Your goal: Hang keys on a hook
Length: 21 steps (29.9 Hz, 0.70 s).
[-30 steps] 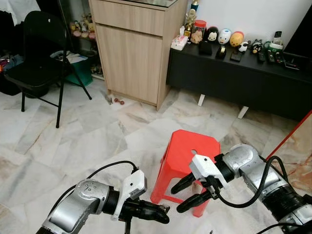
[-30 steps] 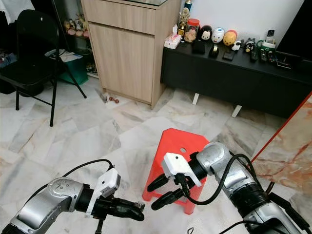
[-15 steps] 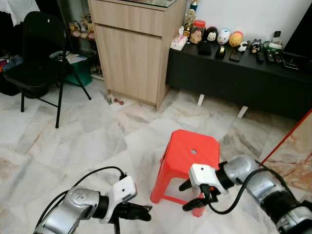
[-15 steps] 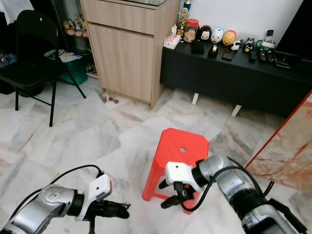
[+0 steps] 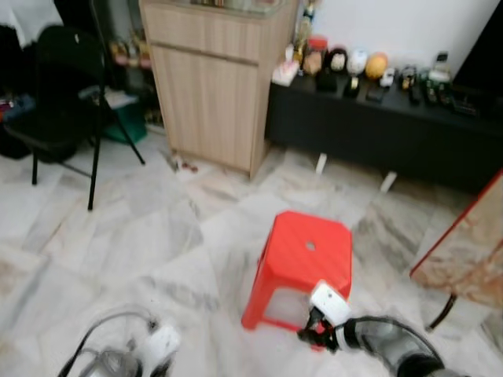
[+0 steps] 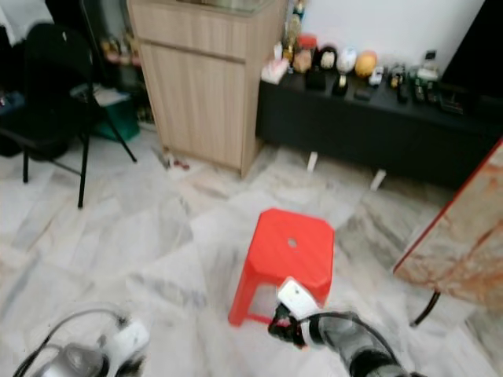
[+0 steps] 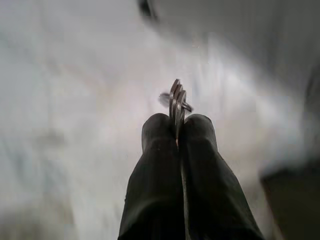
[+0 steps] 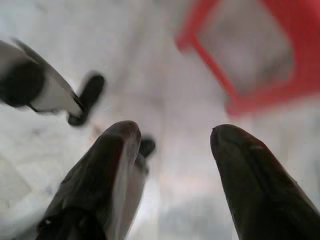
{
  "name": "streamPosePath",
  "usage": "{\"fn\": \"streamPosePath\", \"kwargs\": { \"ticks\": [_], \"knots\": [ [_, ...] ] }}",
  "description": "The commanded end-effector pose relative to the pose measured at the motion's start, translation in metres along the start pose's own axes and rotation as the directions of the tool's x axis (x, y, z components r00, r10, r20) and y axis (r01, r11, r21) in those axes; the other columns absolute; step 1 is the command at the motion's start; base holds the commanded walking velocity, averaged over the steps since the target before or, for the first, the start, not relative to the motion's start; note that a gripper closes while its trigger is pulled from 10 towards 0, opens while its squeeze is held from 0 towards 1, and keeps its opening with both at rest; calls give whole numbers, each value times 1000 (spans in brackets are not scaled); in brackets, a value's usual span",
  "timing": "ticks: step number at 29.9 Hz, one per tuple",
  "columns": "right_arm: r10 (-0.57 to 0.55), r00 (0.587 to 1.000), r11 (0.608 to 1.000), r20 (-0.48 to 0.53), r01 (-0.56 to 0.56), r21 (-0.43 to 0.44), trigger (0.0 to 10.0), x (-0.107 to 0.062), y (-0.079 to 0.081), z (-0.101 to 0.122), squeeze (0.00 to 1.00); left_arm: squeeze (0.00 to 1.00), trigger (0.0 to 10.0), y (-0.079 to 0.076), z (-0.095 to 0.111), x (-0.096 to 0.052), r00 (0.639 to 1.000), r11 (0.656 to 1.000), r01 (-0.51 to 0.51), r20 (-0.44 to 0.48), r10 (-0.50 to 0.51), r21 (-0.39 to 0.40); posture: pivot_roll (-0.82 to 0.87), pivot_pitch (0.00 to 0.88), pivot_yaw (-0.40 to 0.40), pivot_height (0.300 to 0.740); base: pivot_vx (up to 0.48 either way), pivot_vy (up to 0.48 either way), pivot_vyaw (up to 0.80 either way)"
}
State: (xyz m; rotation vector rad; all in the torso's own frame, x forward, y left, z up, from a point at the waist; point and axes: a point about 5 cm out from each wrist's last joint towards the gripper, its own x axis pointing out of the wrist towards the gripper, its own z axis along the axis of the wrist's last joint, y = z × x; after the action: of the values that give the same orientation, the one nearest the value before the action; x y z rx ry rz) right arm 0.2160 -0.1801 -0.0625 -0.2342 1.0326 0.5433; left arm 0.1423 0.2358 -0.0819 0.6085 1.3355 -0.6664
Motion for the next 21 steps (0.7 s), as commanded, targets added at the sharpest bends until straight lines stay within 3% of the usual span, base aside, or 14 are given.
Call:
{"fn": "streamPosePath", "kwargs": {
  "ticks": [1, 3, 6, 9, 11, 12, 13, 14, 15, 18, 21],
  "knots": [
    [-68, 997, 995, 18, 67, 78, 10000, -1, -5, 2, 0, 0, 10000, -4, -8, 3, 999, 999, -22, -46, 24, 45, 73, 18, -81, 740, 0, 0, 0],
    [-103, 995, 983, -4, 103, 150, 10000, 0, -3, -7, 0, 0, 10000, -14, -22, 7, 995, 999, -14, -98, 16, 29, 67, 19, -83, 740, 0, 0, 0],
    [-137, 990, 975, -32, 140, 171, 10000, 1, -1, -18, 0, 0, 10000, -25, -36, 11, 990, 1000, -14, -142, 11, -20, 63, 19, -90, 740, 0, 0, 0],
    [-193, 979, 948, -64, 203, 243, 10000, 2, 3, -32, 0, 0, 10000, -35, -44, 16, 988, 986, -86, -137, 67, -140, 55, 18, -99, 740, 0, 0, 0],
    [-195, 978, 948, -67, 206, 243, 10000, 2, 4, -34, 0, 0, 10000, -35, -44, 16, 988, 984, -96, -134, 75, -150, 55, 18, -99, 740, 0, 0, 0],
    [-212, 975, 936, -67, 222, 274, 10000, 2, 4, -36, 0, 0, 10000, -36, -42, 17, 990, 960, -118, -105, 93, -255, 54, 24, -99, 740, 0, 0, 0],
    [-240, 969, 916, -60, 247, 317, 10000, 2, 4, -37, 0, 0, 10000, -35, -38, 18, 989, 900, -149, -66, 134, -409, 53, 26, -99, 740, 0, 0, 0],
    [-240, 969, 916, -60, 247, 317, 10000, 2, 4, -37, 0, 0, 10000, -35, -38, 18, 989, 900, -149, -66, 134, -409, 53, 26, -99, 740, 0, 0, 0],
    [-285, 957, 866, -53, 281, 413, 10000, 2, 5, -40, 0, 0, 10000, -27, -30, 17, 977, 757, -179, -24, 211, -628, 44, 33, -98, 740, 0, 0, 0],
    [-289, 957, 827, -33, 267, 495, 10000, 3, 8, -40, 0, 0, 10000, -17, -24, 15, 959, 612, -186, -6, 283, -769, 28, 32, -94, 740, 0, 0, 0],
    [-266, 963, 852, -33, 251, 460, 10000, 5, 12, -40, 0, 0, 10000, -14, -21, 14, 954, 591, -186, 1, 301, -785, 25, 28, -88, 740, 0, 0, 0]
  ]
}}
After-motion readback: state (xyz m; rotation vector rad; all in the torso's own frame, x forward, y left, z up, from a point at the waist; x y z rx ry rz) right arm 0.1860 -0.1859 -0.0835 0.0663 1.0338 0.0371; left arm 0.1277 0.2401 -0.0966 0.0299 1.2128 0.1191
